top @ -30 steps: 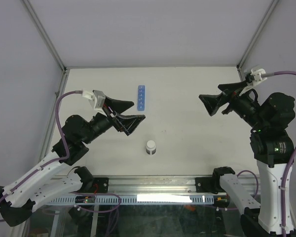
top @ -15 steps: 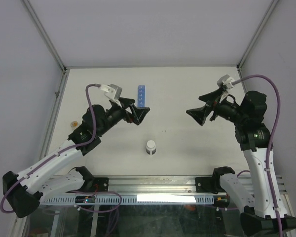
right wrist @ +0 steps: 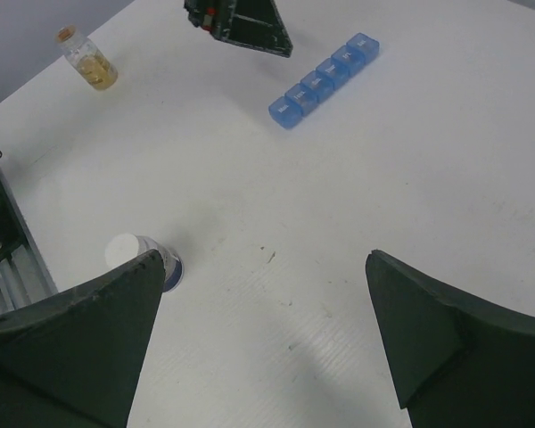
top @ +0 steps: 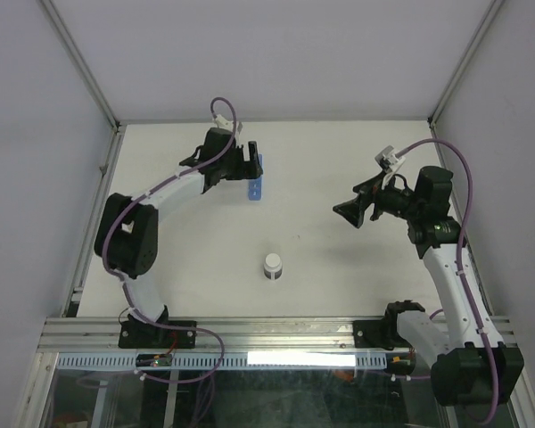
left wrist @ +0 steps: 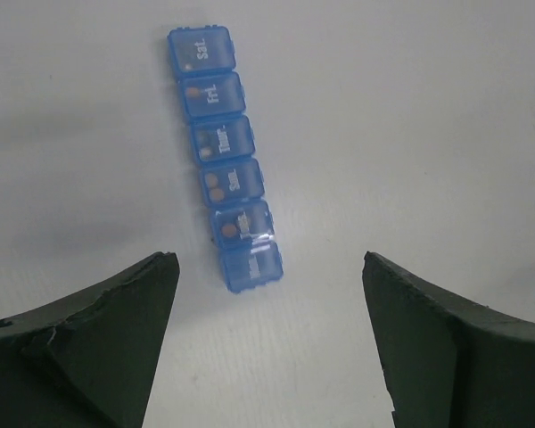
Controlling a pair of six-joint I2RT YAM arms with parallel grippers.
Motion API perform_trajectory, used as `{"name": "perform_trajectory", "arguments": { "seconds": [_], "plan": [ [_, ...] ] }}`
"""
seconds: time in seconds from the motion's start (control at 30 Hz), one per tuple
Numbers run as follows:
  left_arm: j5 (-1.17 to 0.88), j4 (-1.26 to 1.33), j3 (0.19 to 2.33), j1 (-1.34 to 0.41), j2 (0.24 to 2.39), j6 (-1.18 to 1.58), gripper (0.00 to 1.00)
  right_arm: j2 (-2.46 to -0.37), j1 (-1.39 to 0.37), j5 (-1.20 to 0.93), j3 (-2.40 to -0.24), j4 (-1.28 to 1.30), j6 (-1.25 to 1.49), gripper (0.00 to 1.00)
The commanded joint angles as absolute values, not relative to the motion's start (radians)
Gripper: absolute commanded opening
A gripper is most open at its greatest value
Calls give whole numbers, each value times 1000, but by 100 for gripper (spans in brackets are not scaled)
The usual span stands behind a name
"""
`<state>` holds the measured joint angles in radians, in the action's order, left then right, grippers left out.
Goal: Sort the pills into containers
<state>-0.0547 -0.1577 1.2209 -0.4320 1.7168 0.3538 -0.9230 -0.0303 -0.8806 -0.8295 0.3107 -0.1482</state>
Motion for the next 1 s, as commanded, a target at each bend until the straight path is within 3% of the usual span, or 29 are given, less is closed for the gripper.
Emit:
{"name": "perform_trajectory", "arguments": {
  "seconds": [0.0,0.13,0.47,0.77,0.97],
  "plan": [
    [-71,-345,1503,-433,1905,267,83,-884,-21,-885,-802,202,-150,99],
    [-68,-481,1665,-439,2058,235,78,-873,-23,-861,-806,208,-147,99],
    [-14,-578,1802,-476,2204,194,70,-866,-23,-873,-808,218,-140,99],
    [-22,-628,1882,-508,2272,127,46,-866,-22,-870,-802,218,-141,99],
    [-22,-632,1902,-557,2280,-8,42,-867,-23,-866,-802,218,-141,99]
  ]
}}
